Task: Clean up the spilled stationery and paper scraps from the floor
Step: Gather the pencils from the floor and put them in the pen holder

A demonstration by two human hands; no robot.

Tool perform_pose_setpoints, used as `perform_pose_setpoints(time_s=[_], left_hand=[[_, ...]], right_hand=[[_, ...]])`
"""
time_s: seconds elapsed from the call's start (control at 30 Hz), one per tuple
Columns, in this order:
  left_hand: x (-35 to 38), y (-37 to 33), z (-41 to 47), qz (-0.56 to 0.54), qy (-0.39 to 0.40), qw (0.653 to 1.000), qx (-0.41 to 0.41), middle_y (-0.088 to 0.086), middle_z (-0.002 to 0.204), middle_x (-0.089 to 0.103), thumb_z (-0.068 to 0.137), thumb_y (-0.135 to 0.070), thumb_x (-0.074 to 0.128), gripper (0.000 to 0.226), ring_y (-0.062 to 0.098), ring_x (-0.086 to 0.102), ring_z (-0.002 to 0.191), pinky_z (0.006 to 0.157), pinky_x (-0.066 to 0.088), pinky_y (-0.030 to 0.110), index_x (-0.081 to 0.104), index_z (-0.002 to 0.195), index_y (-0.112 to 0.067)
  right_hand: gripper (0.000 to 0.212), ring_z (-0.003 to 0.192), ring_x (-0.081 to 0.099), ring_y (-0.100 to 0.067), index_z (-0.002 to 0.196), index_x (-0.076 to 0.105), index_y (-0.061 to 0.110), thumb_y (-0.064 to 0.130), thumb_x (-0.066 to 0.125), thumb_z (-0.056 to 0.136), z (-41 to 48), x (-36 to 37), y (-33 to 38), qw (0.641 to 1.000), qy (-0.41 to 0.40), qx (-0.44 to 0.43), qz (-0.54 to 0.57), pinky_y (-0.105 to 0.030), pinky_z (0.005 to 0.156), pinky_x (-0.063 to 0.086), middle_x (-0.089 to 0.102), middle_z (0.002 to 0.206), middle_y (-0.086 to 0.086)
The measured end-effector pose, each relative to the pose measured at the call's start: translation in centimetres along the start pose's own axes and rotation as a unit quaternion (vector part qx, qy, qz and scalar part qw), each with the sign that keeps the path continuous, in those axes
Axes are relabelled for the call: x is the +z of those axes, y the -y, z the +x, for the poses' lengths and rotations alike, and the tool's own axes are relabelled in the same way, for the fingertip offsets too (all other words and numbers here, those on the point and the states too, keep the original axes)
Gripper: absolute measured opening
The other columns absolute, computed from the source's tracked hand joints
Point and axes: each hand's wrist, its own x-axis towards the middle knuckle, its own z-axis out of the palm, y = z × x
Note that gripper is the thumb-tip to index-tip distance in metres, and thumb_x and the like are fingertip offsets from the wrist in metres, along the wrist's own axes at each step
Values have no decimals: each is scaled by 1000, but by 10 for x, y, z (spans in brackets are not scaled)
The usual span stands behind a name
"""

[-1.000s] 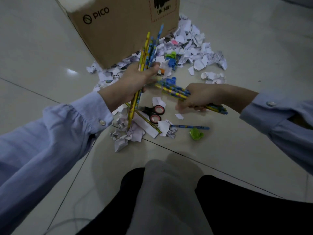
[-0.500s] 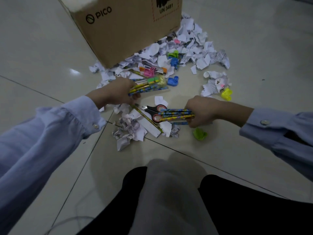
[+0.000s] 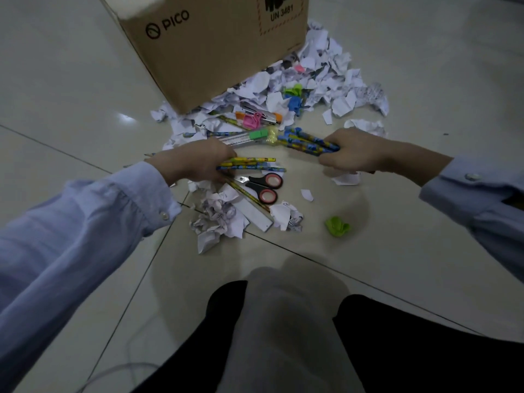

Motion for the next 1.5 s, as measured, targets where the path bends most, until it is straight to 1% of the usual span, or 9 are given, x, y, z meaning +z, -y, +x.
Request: perform_pose_setpoints(time_s=[0.27,0.47,0.6,0.73,0.9,1.07,1.17,1.33,1.5], left_hand=[[0,-2,-2,59,-5,997,50,11,89,62,69,-13,73,28,29,56,78,62,37,29,54,90,-15],[6,0,-4,76,-32,994,65,14,89,62,71,-16,71,31,34,59,81,65,46,36,57,98,-12],[7,5,-10,92,-39,993,57,12,95,61,77,-23,67,26,34,58,89,66,51,41,57,98,-13],[4,12,-19,75,-53,995,32,12,106,59,82,-28,66,29,33,57,99,72,50,44,57,104,-11],[8,26,-33,66,-120,991,6,12,112,61,85,-23,64,36,33,59,102,68,46,39,56,118,-13],[10,39,-44,39,-165,985,2,19,94,60,84,-20,67,35,38,57,89,65,45,44,54,115,-11],[12,45,-45,70,-197,976,54,19,75,60,80,-16,70,28,38,57,72,59,42,39,52,100,-12],[14,53,-52,124,-233,964,28,9,68,57,83,-37,44,19,30,54,74,69,20,37,40,92,-21],[10,59,-55,53,-202,978,-1,16,67,56,85,-39,61,33,34,55,65,68,35,37,55,89,-7]], right_hand=[[25,50,48,-19,71,50,15,25,64,89,16,-4,-1,989,-12,6,150,-31,55,44,52,60,-7],[9,36,48,-1,96,64,15,22,65,90,39,-6,14,988,-31,-43,145,-14,40,41,54,60,3],[14,52,54,-11,99,61,9,21,62,92,59,-10,33,984,-57,-81,146,-27,50,48,61,73,-8],[17,72,52,-23,90,53,12,27,59,94,78,-18,56,987,-69,-134,55,-30,65,37,55,81,-11],[46,48,36,-18,59,38,16,41,61,90,102,-10,80,982,-87,-159,-60,-32,49,27,38,55,-5],[41,54,43,-24,76,52,7,46,60,89,122,7,97,979,-100,-144,-106,-33,53,38,44,62,-9],[46,57,44,-25,68,42,12,49,60,88,128,11,102,980,-115,-124,-105,-29,51,33,38,63,-6],[39,74,51,-34,86,48,6,42,64,88,128,15,112,969,-150,-120,-153,-37,61,36,38,72,-9],[34,71,46,-28,71,41,5,20,66,89,127,15,116,965,-154,-108,-182,-37,65,36,40,73,-10]])
